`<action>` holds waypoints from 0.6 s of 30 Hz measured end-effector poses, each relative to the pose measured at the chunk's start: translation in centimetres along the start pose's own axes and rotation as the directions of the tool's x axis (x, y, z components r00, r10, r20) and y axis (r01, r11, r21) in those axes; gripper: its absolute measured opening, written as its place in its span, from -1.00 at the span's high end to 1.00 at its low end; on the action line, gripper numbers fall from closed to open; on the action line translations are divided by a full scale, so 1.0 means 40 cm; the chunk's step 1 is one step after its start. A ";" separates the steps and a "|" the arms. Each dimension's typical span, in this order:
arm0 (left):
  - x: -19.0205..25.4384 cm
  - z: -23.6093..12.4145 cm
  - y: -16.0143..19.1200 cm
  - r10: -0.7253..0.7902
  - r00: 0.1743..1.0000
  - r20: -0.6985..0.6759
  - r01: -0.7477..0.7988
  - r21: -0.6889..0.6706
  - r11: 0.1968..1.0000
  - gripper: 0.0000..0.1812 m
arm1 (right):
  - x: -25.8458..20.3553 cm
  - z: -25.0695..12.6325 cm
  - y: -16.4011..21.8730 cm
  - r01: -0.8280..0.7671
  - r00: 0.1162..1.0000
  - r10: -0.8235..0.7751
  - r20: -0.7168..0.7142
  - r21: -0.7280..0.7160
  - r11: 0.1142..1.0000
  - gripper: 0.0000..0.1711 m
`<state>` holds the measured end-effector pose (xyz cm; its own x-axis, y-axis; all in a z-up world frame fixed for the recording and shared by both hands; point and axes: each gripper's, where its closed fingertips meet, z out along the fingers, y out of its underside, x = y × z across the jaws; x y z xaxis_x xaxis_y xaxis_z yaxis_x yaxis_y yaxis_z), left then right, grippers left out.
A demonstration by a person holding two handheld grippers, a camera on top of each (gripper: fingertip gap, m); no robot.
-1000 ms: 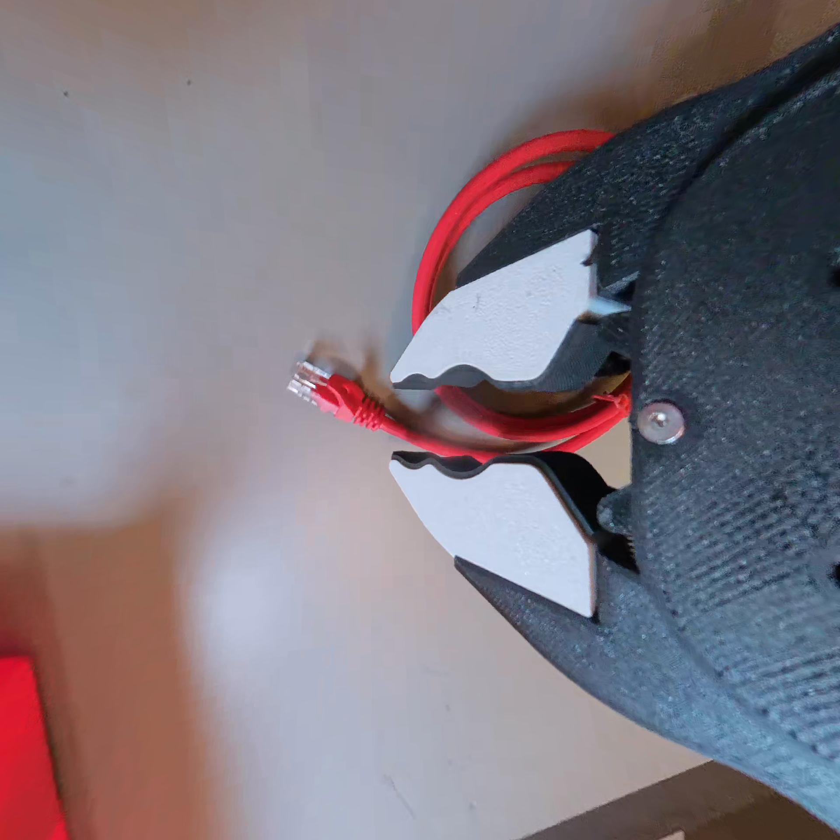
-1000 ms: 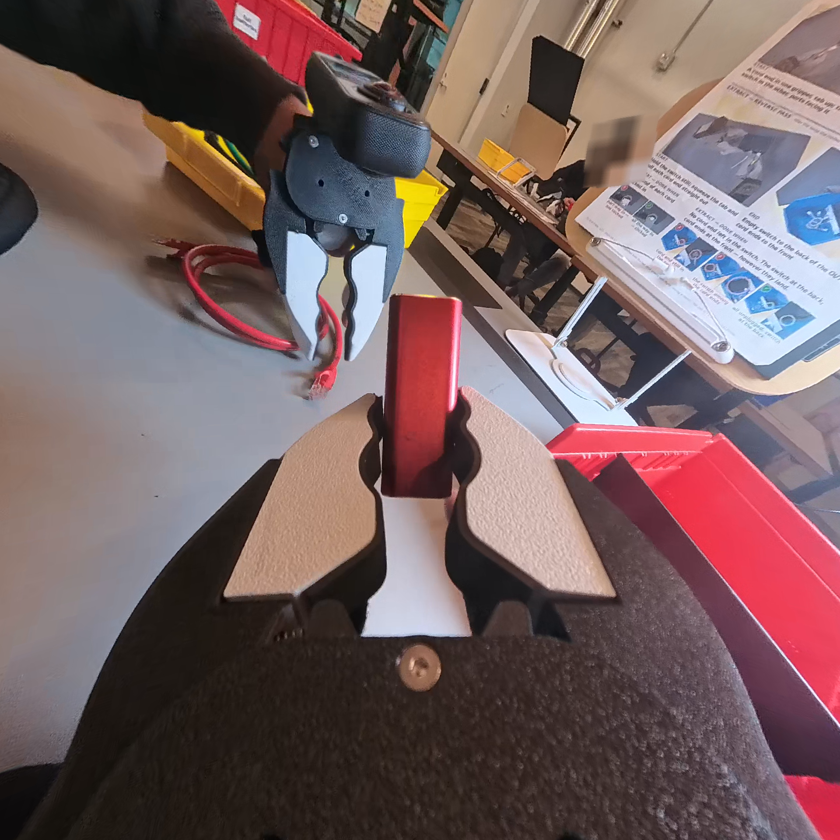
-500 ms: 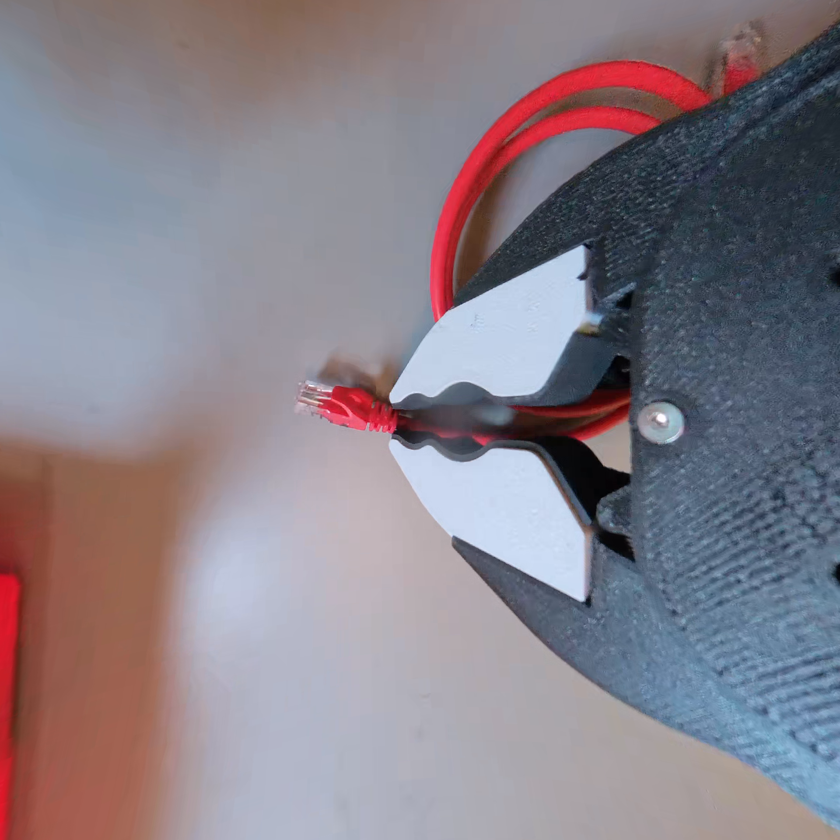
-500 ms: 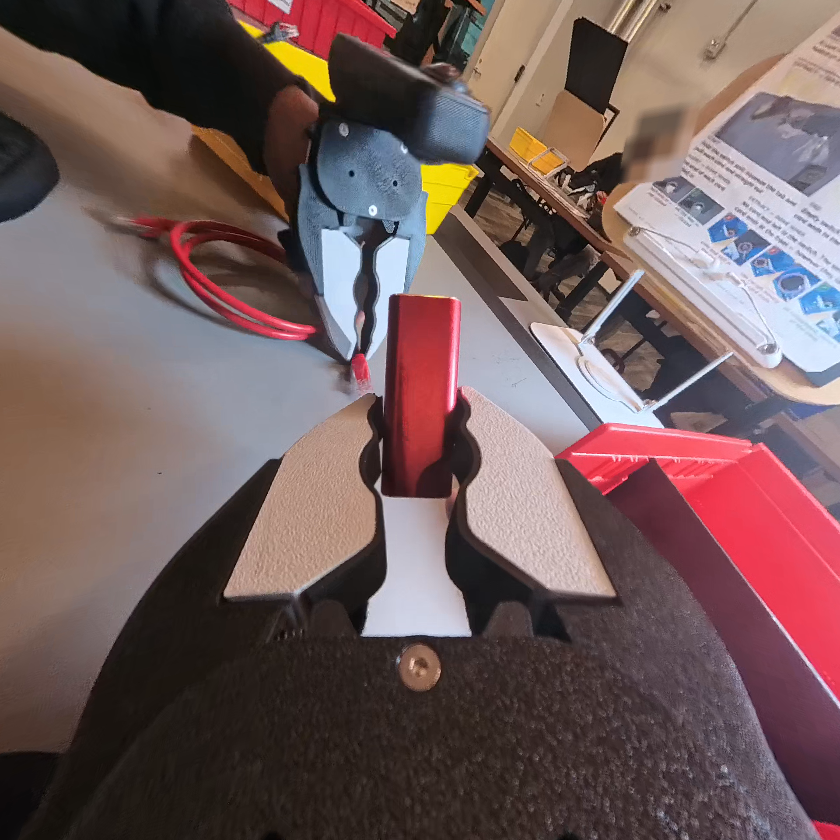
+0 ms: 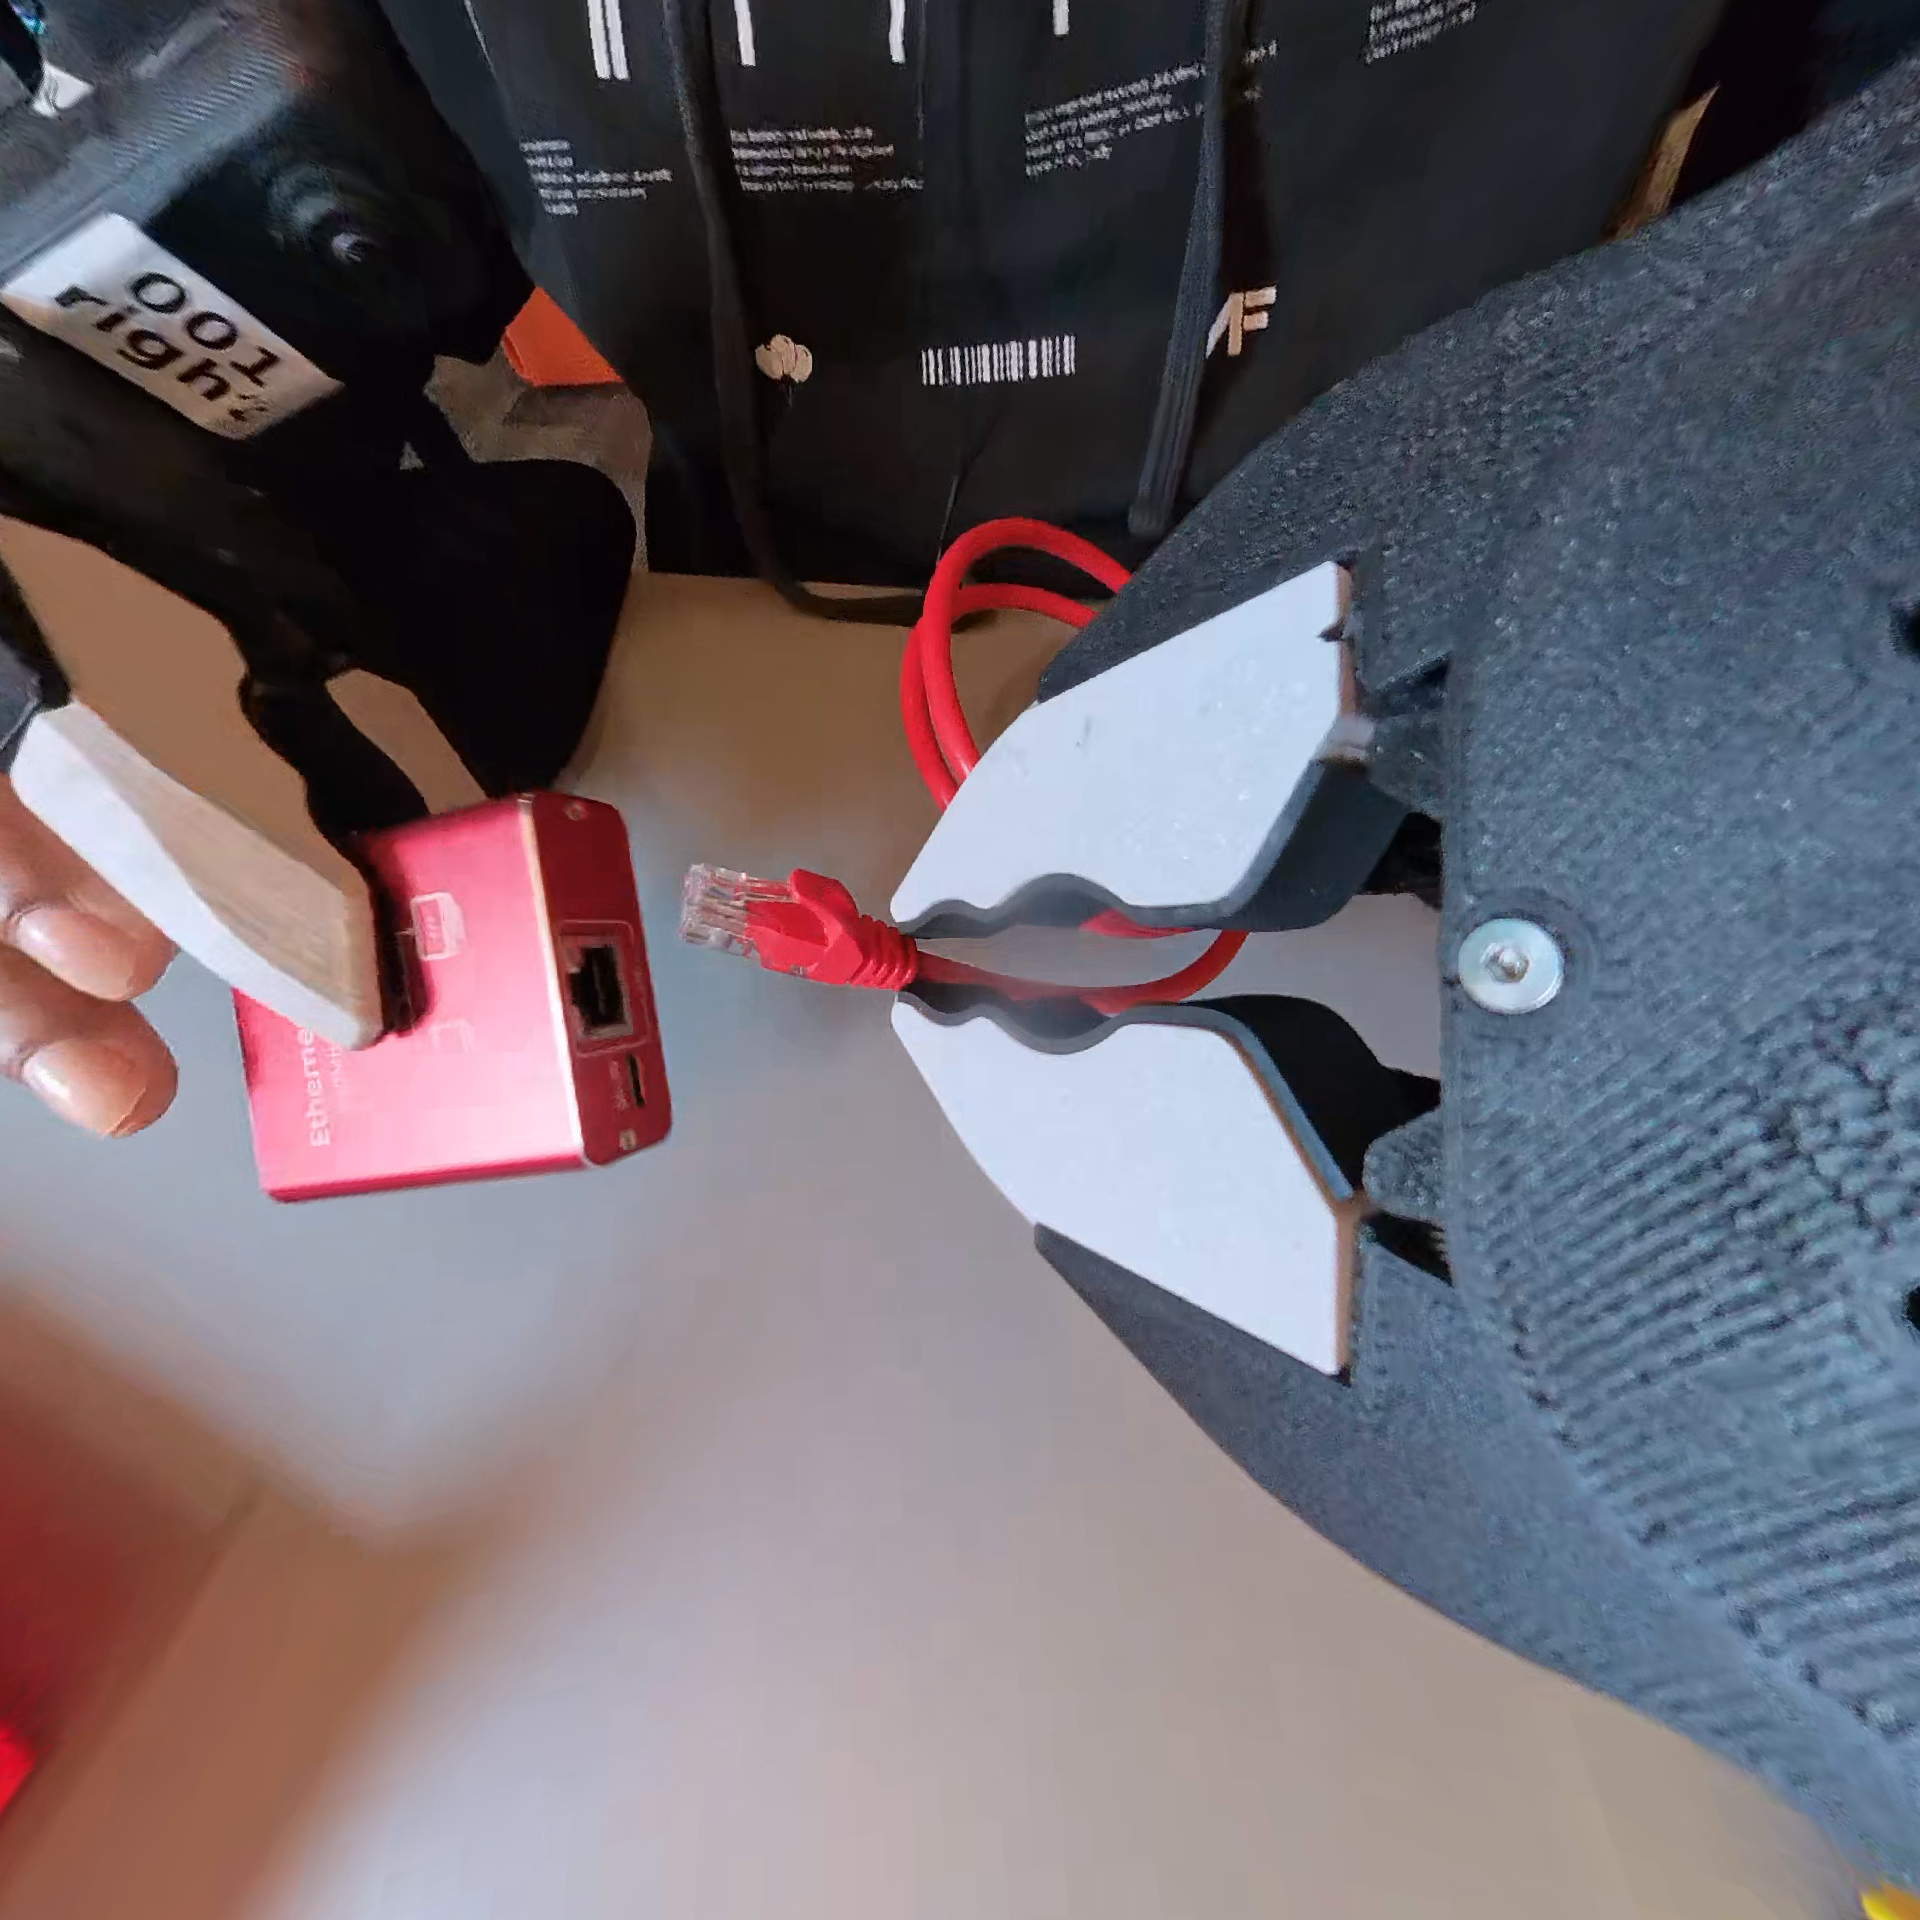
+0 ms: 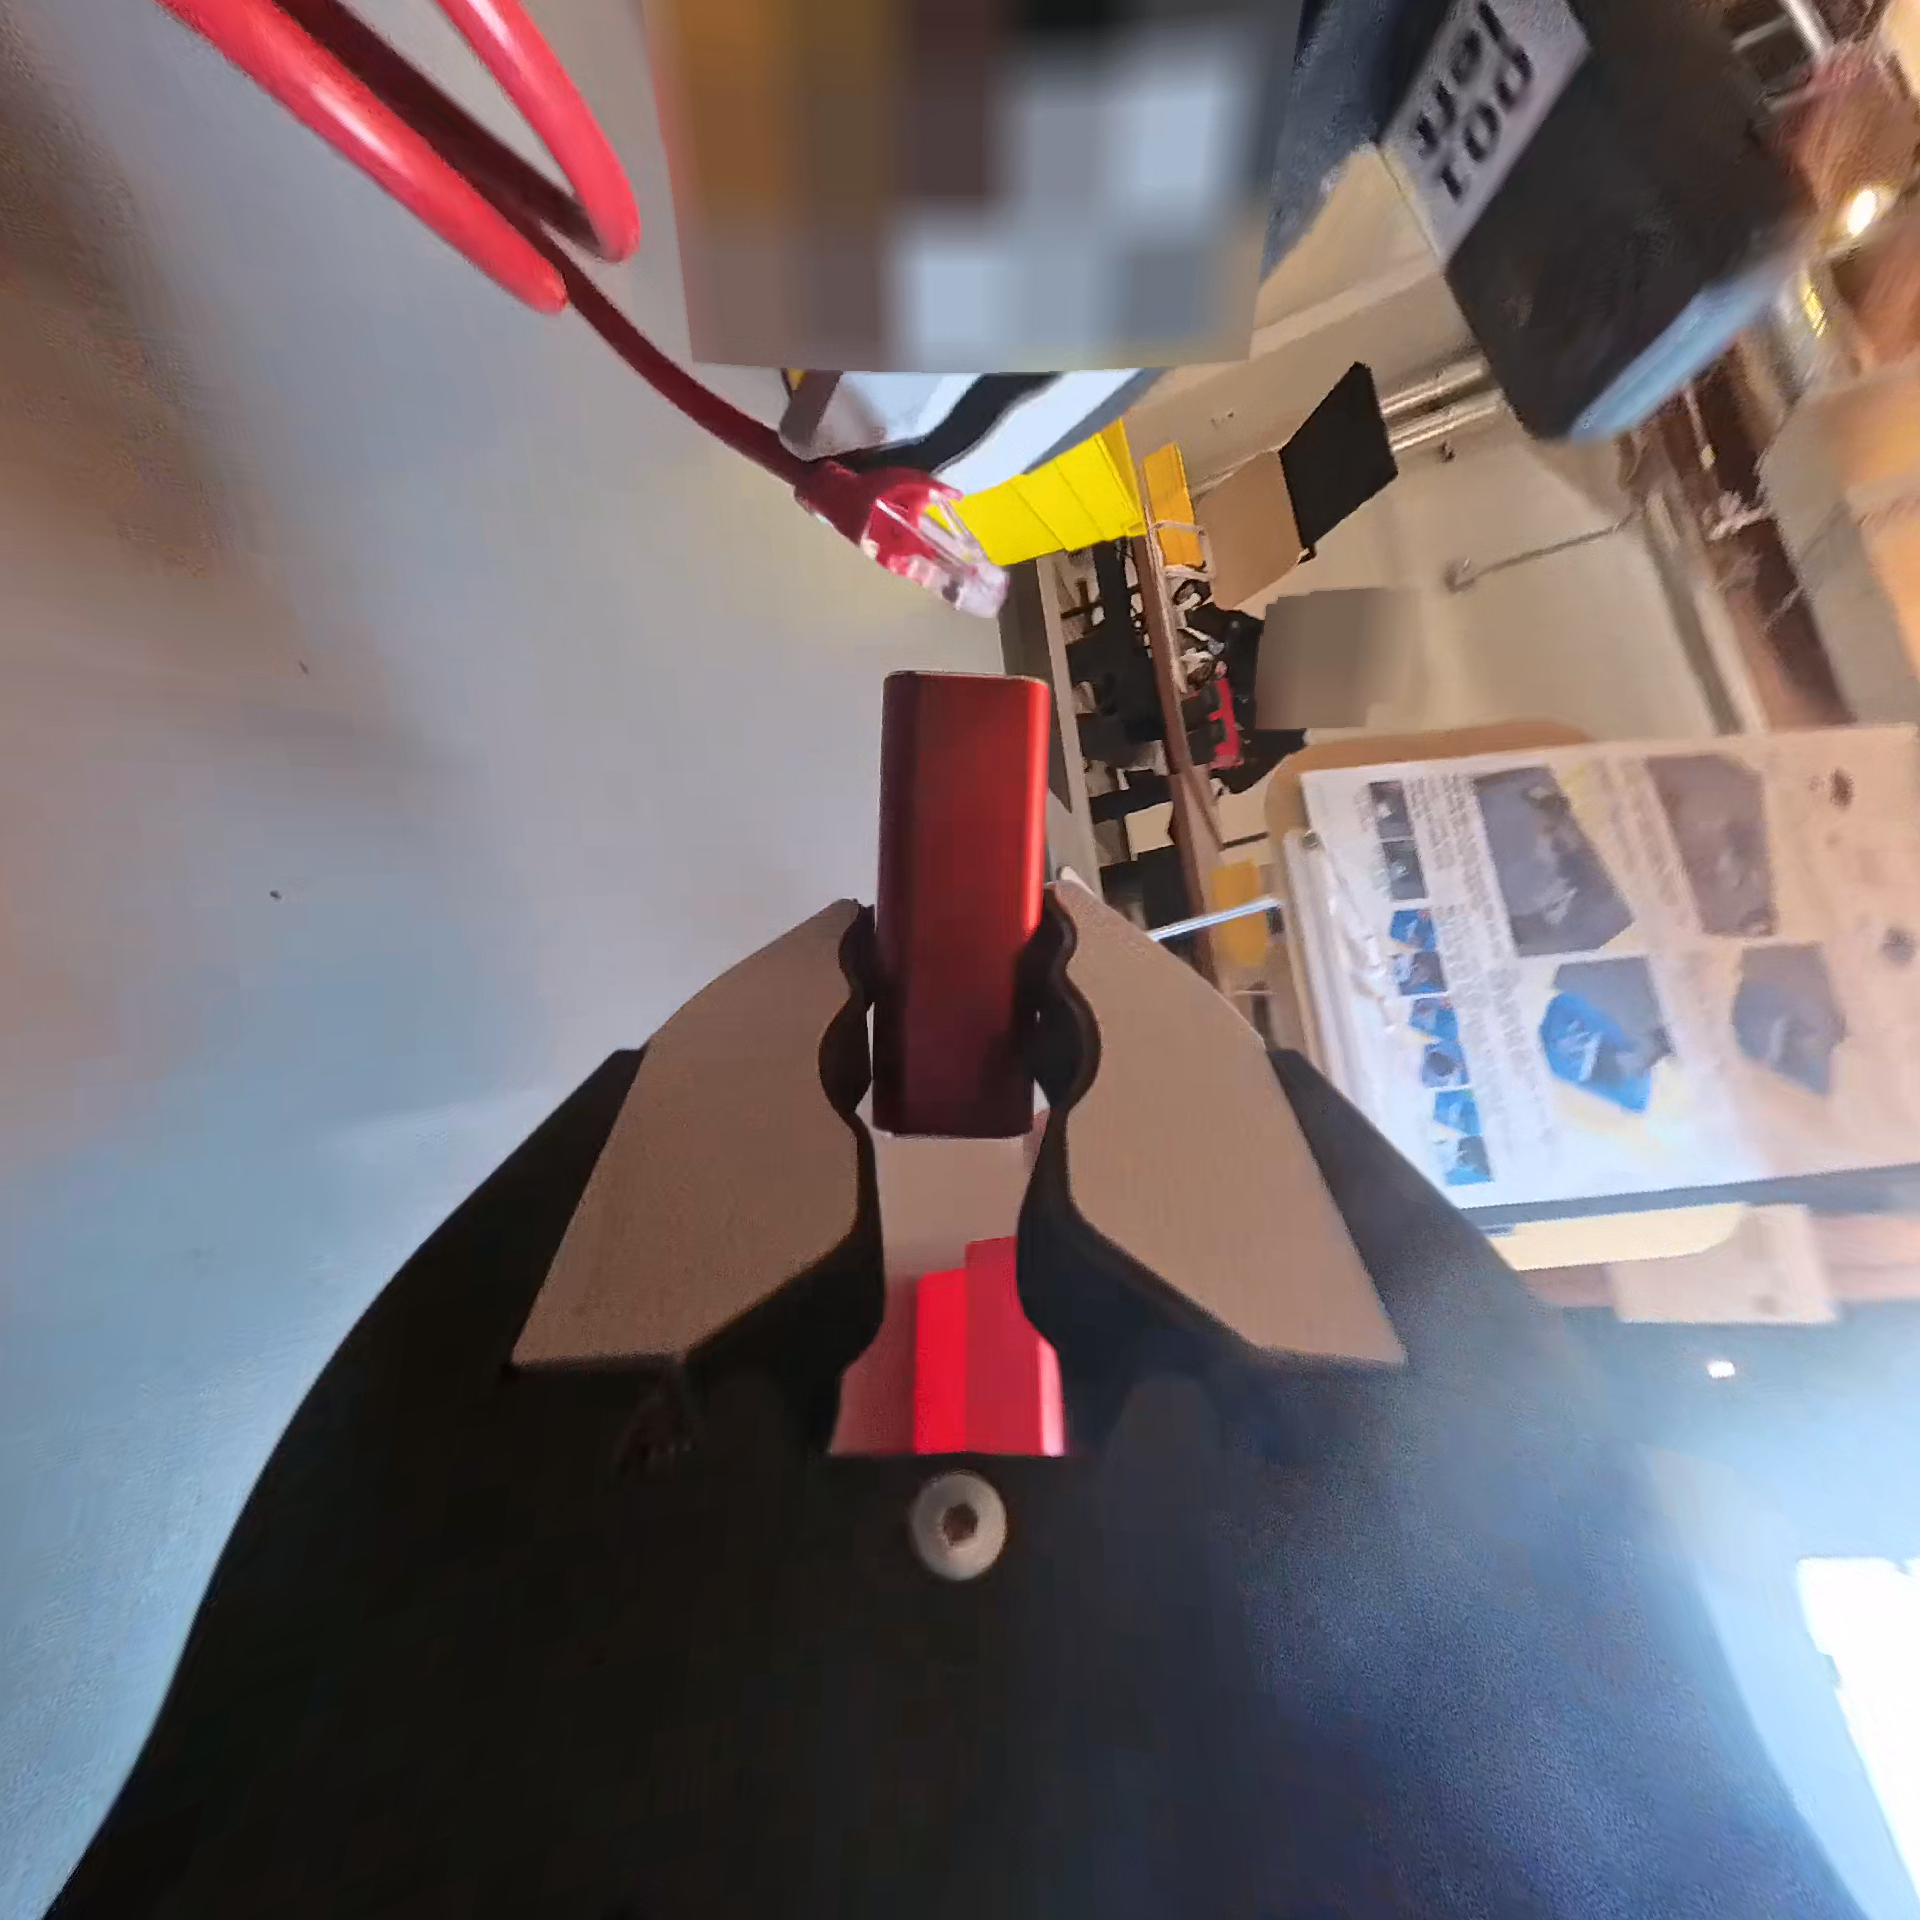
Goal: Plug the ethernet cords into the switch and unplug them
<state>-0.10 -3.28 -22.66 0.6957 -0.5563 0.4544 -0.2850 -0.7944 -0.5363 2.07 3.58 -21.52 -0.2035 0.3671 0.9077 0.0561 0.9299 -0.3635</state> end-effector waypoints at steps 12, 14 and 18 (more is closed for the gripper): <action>-0.029 0.042 0.007 -0.145 0.989 -0.028 0.138 -0.173 0.975 0.91 | -0.002 0.012 0.007 0.459 0.888 -0.458 0.033 -0.063 0.886 0.69; -0.027 0.047 0.006 -0.170 0.984 -0.052 0.157 -0.195 0.968 0.91 | 0.002 0.010 0.007 0.505 0.863 -0.503 0.053 -0.050 0.862 0.69; -0.029 0.049 -0.006 -0.186 0.979 -0.082 0.167 -0.195 0.966 0.91 | 0.020 -0.001 0.003 0.579 0.815 -0.578 0.042 -0.018 0.815 0.69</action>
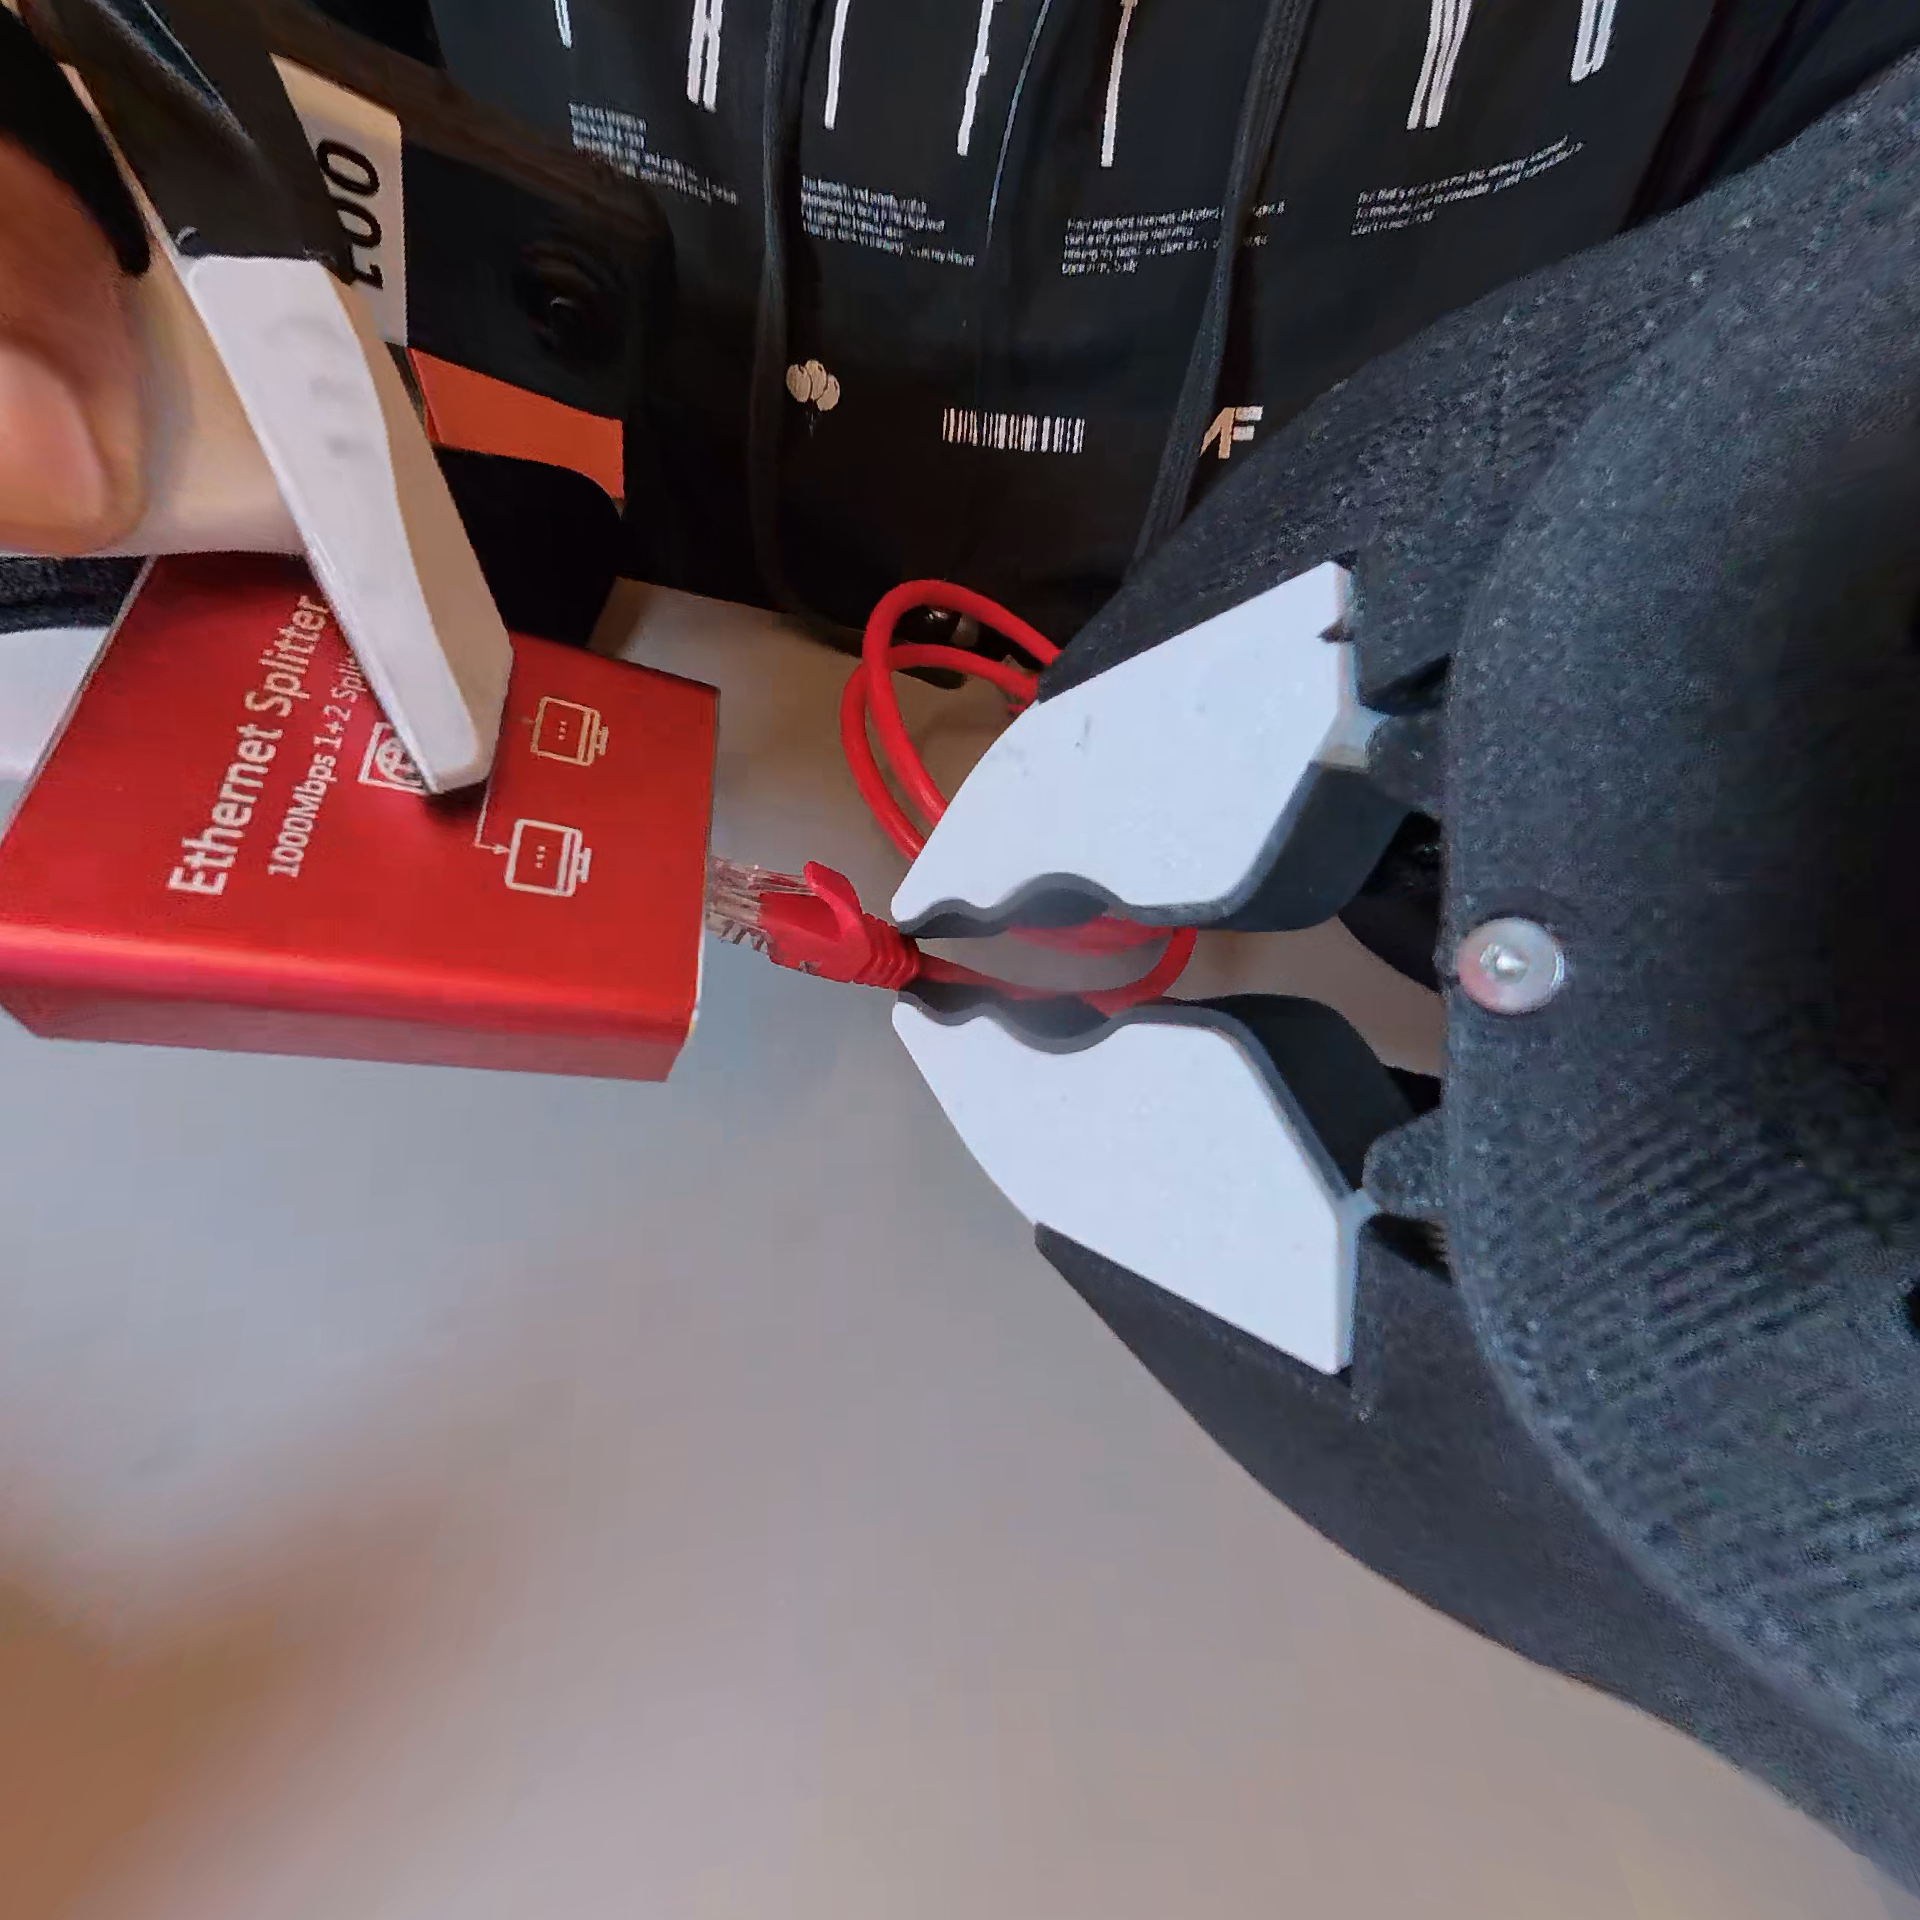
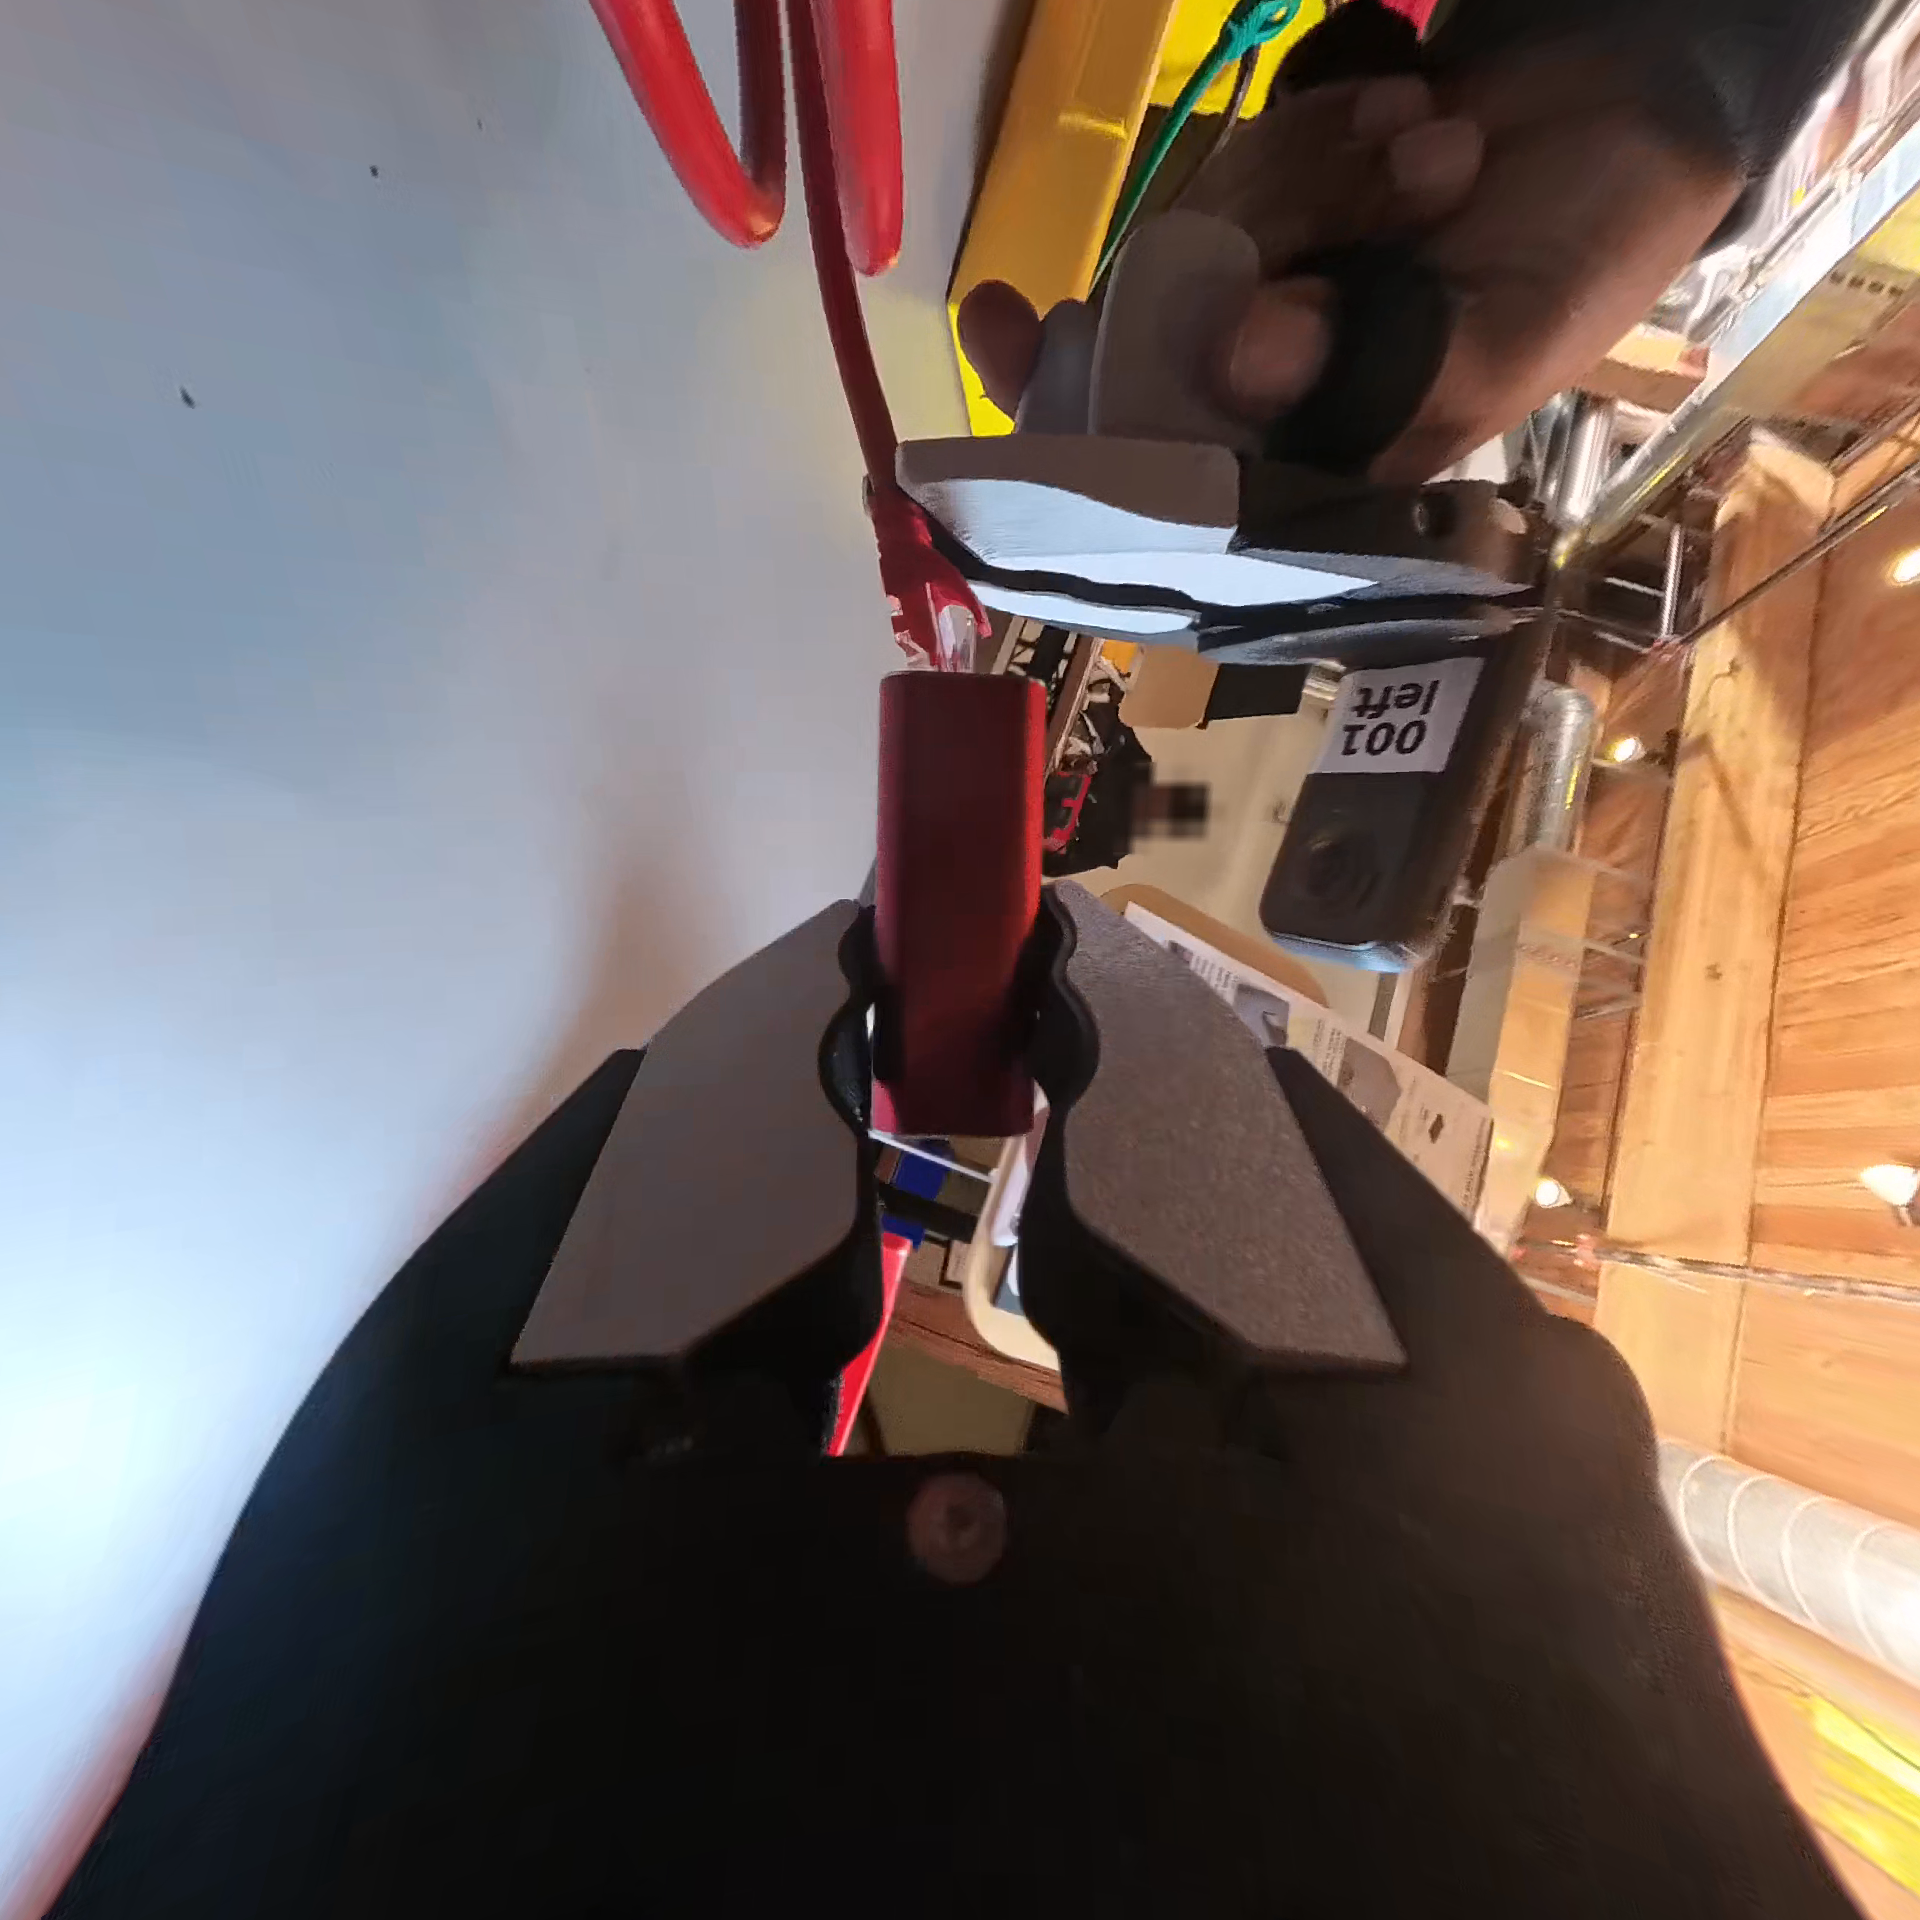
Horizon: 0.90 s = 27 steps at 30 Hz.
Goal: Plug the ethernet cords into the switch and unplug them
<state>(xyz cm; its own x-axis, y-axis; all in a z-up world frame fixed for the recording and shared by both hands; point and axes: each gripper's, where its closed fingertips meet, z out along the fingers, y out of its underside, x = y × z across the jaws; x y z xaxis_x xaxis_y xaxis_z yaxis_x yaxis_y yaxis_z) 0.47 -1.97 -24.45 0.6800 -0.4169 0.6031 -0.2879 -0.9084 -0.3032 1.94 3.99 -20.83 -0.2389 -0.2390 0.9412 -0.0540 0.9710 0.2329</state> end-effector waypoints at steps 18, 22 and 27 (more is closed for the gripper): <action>0.050 0.016 0.018 -0.052 0.973 -0.225 0.058 0.020 0.998 0.92 | 0.005 -0.024 -0.030 0.163 0.987 -0.161 -0.024 0.121 0.979 0.69; 0.052 0.031 0.028 -0.047 0.978 -0.203 0.043 -0.024 0.999 0.92 | 0.005 -0.021 -0.049 0.194 0.981 -0.195 -0.009 0.157 0.968 0.69; 0.055 0.021 0.024 -0.055 0.969 -0.240 0.061 0.015 0.998 0.92 | 0.000 -0.023 -0.046 0.186 0.982 -0.188 -0.002 0.160 0.969 0.69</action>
<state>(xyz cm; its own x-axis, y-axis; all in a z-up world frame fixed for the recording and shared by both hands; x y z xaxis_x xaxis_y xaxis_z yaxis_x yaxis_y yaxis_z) 2.24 -3.73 -24.04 0.5135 -0.3615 0.7783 -0.2360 -0.9315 -0.2770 2.93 2.22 -21.03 -0.2226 -0.4176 0.8810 -0.2518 0.8976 0.3618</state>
